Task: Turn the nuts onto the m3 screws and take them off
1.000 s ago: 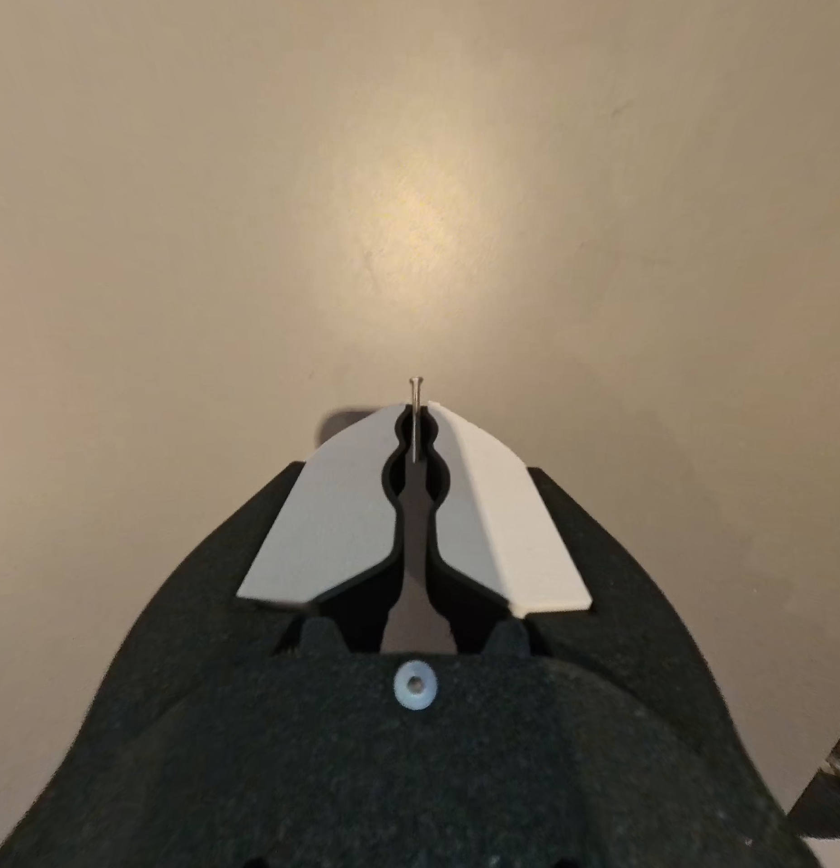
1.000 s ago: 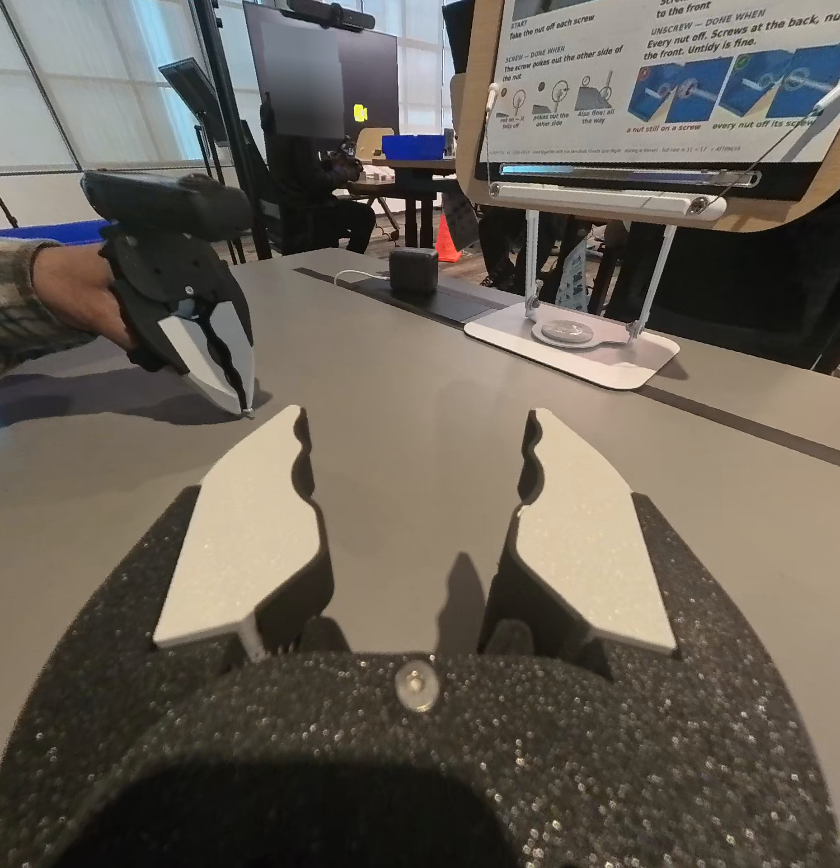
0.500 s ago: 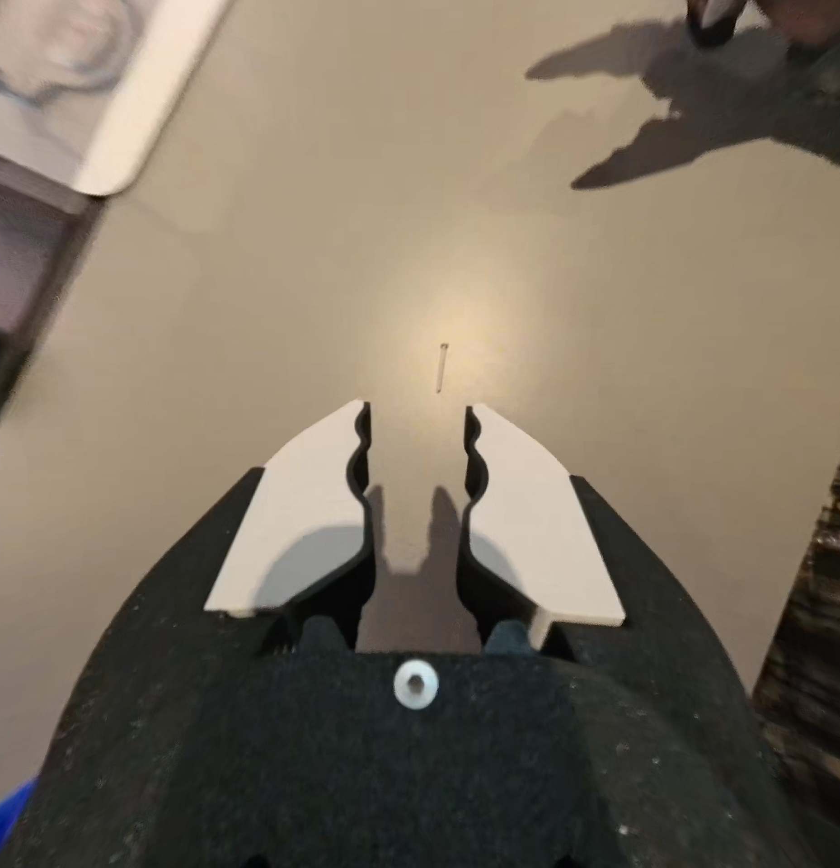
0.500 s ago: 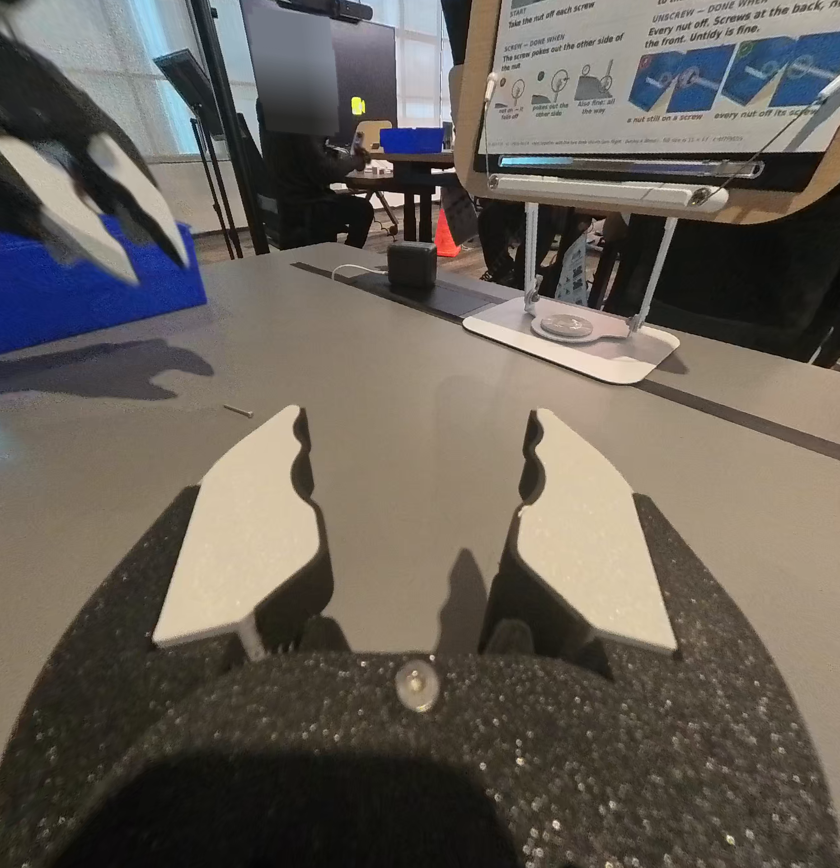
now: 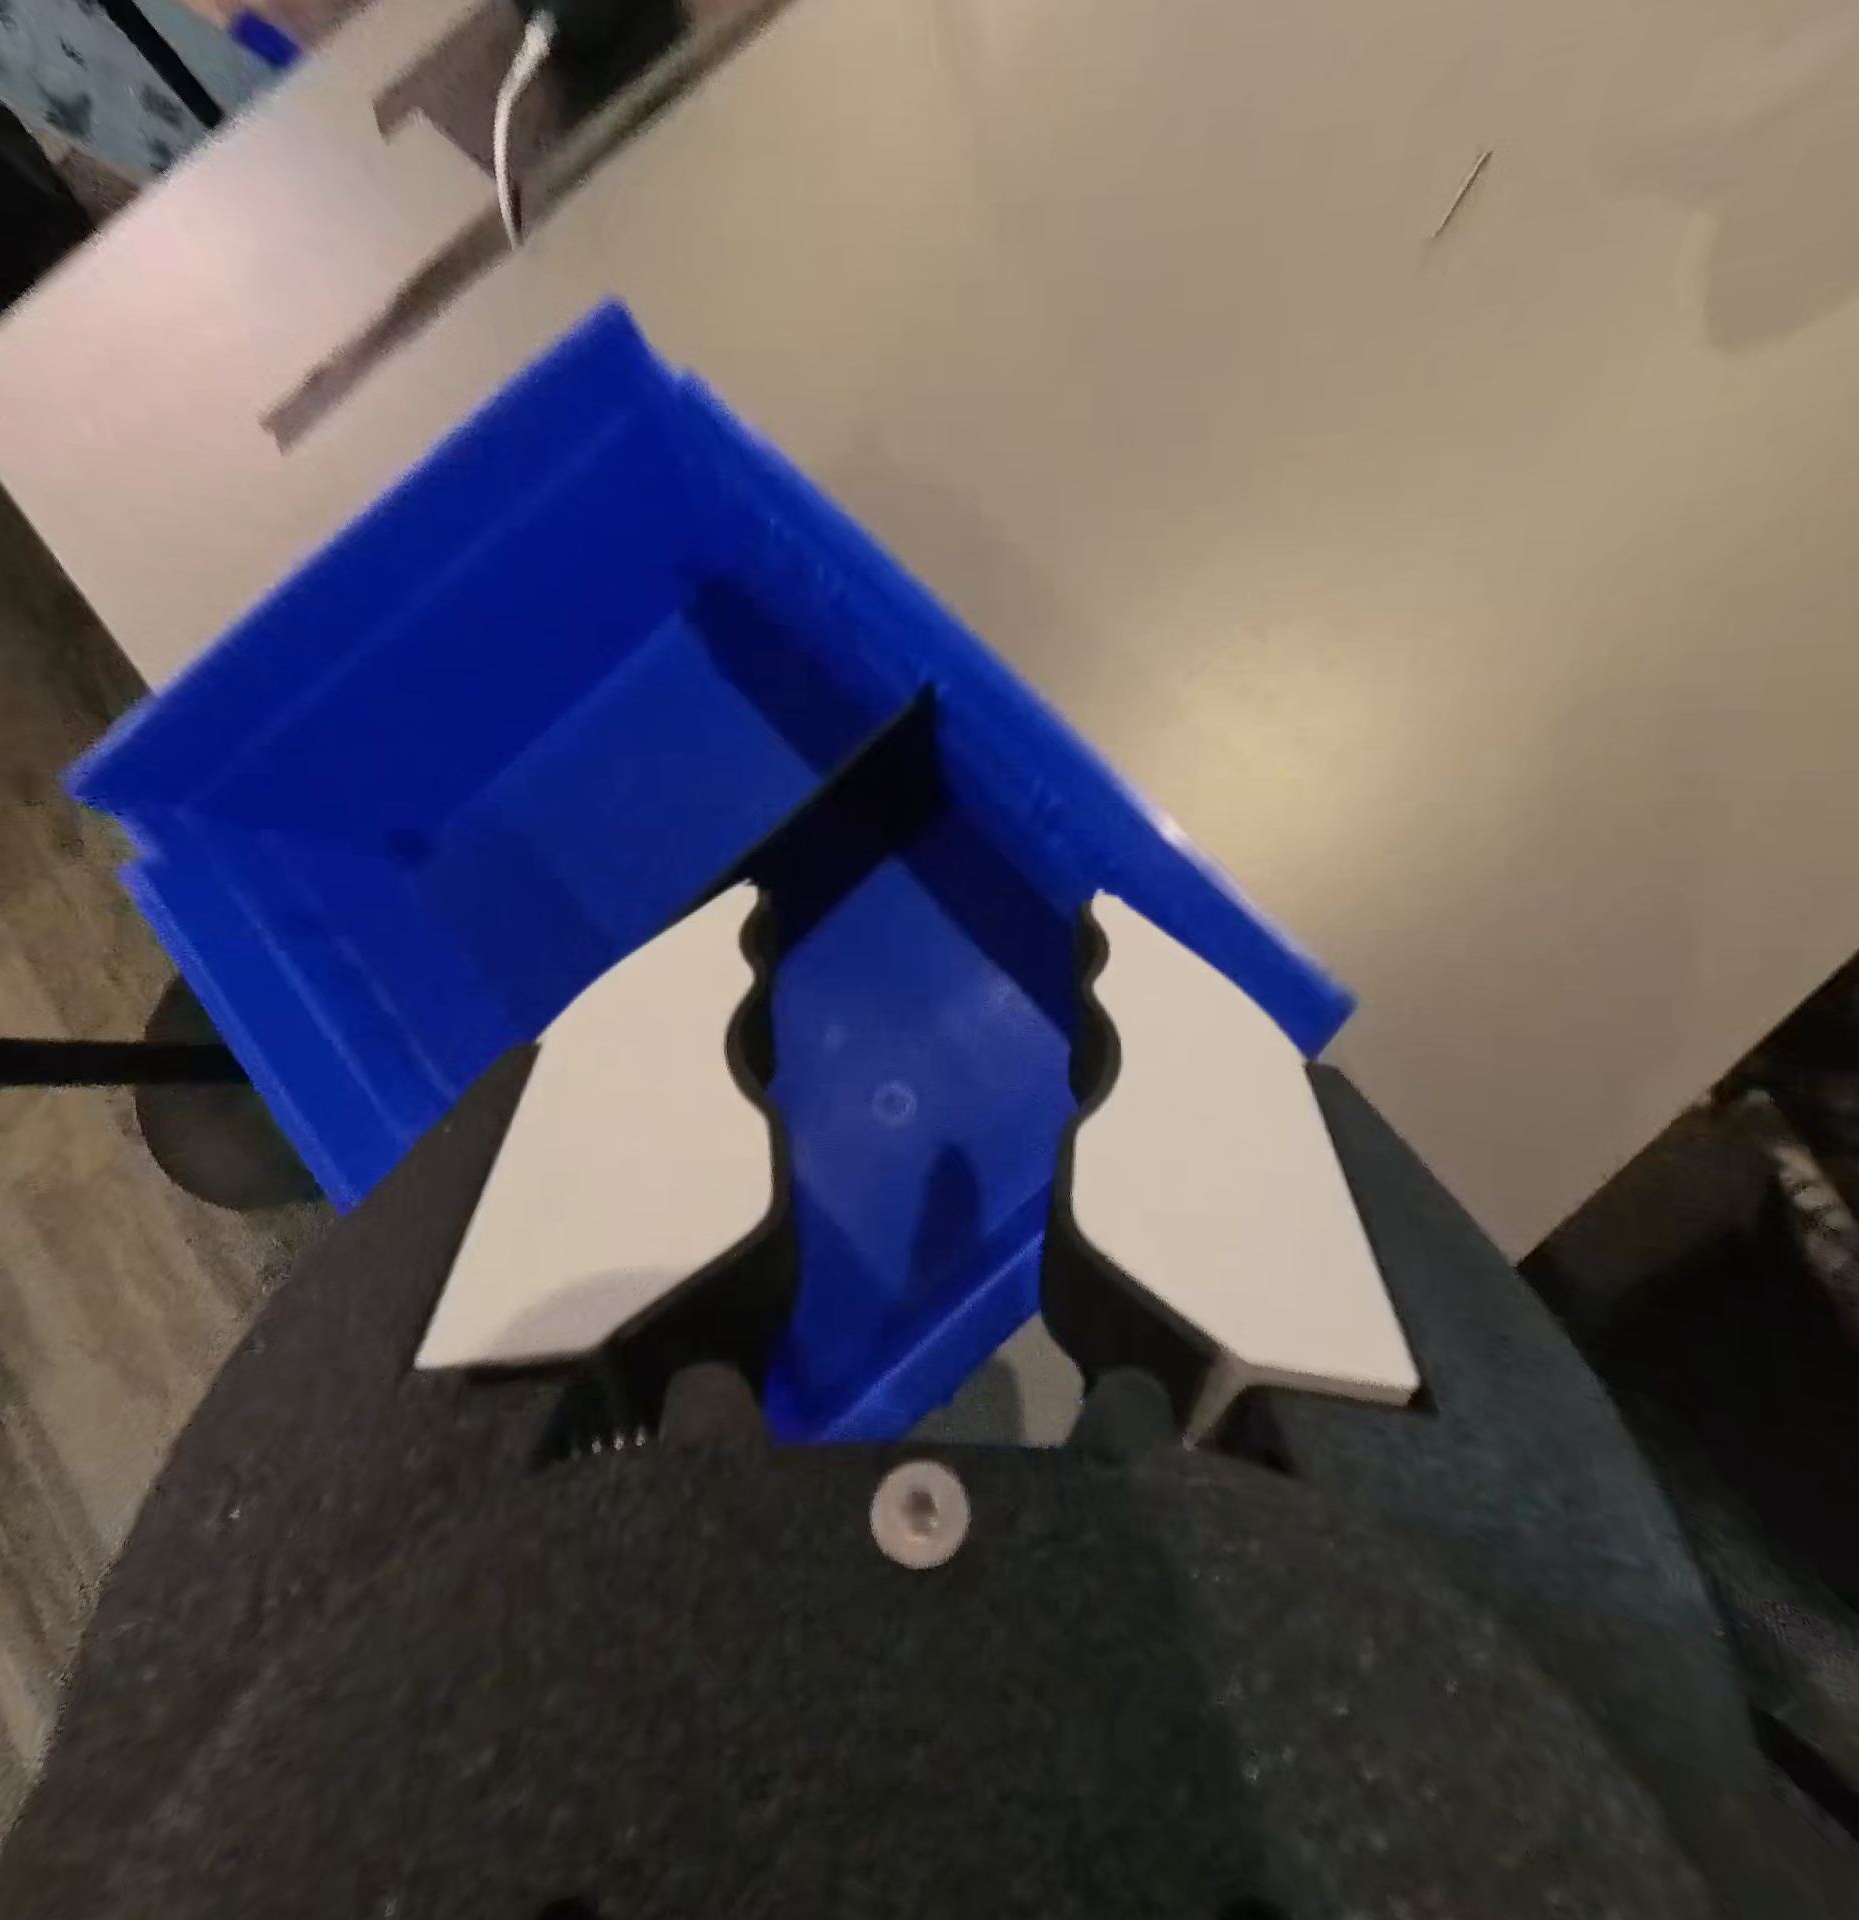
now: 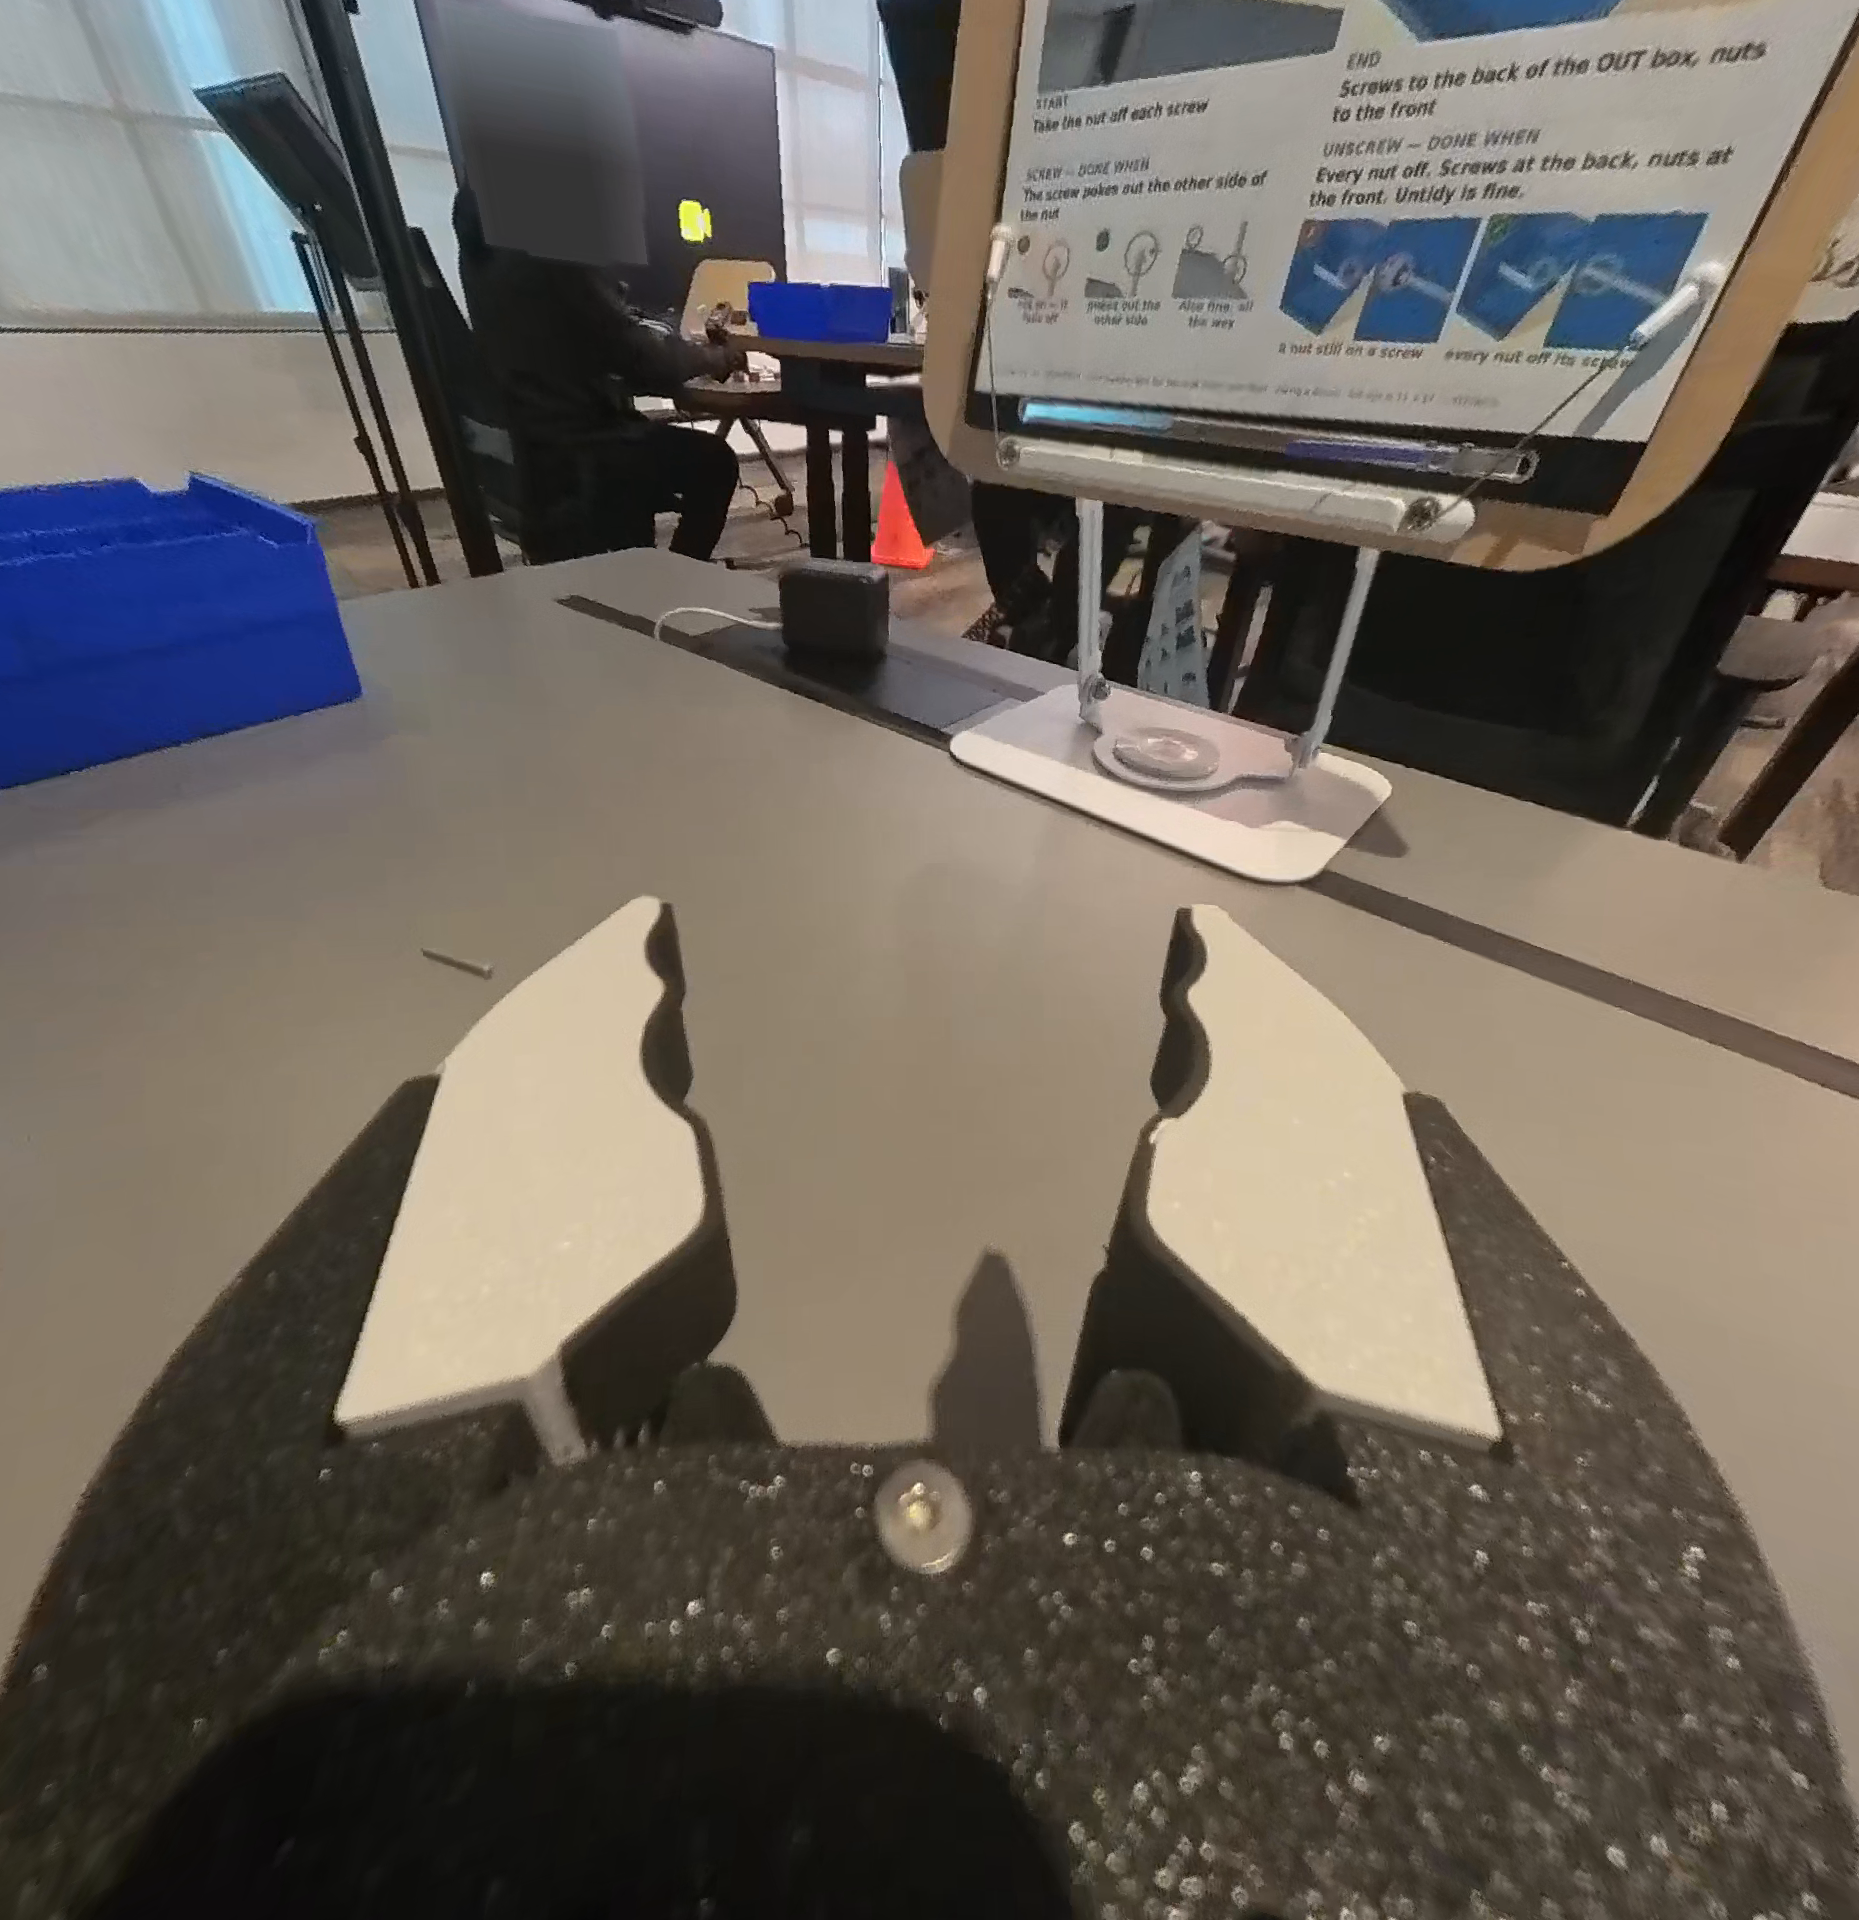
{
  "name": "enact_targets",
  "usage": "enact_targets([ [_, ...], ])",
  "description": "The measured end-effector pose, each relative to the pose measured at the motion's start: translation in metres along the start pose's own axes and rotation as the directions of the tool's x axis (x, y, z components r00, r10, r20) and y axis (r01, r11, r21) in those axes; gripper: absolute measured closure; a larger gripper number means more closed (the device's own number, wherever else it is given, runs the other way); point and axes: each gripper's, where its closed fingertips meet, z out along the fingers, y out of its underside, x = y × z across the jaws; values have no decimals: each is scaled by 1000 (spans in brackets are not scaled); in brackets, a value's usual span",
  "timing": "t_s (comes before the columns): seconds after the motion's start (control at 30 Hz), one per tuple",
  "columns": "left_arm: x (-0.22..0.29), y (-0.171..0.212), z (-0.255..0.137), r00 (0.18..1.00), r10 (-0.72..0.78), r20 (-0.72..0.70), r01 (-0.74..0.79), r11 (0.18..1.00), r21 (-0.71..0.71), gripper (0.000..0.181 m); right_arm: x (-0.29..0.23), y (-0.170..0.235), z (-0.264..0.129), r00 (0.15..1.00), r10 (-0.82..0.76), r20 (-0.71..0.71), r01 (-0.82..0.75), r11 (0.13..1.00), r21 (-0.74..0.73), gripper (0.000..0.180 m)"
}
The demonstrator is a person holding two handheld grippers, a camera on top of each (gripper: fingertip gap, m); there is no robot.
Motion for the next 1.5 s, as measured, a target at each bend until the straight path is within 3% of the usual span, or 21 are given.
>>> enact_targets([
  [0.23, -5, 57, 34, 992, 73, -98, -85, 989, -123, 130, -4, 3, 15, 1000, -9, -20, 8, 996, -84, 92],
  [0.53, 17, 66, 73, 946, 181, -270, -222, 966, -129, 137, -10, 2, 31, 999, -38, -18, 34, 987, -159, 92],
  [0.8, 23, 73, 89, 901, 270, -340, -324, 939, -114, 138, -13, -3, 40, 999, -36, -13, 33, 981, -189, 92],
  [1.23, 11, 73, 80, 889, 314, -332, -349, 936, -50, 143, -13, 1, 52, 999, -46, -17, 40, 968, -246, 91],
  [1.5, 29, 80, 75, 834, 306, -460, -382, 921, -80, 145, -12, 8, 58, 999, -39, -15, 34, 964, -263, 91],
])
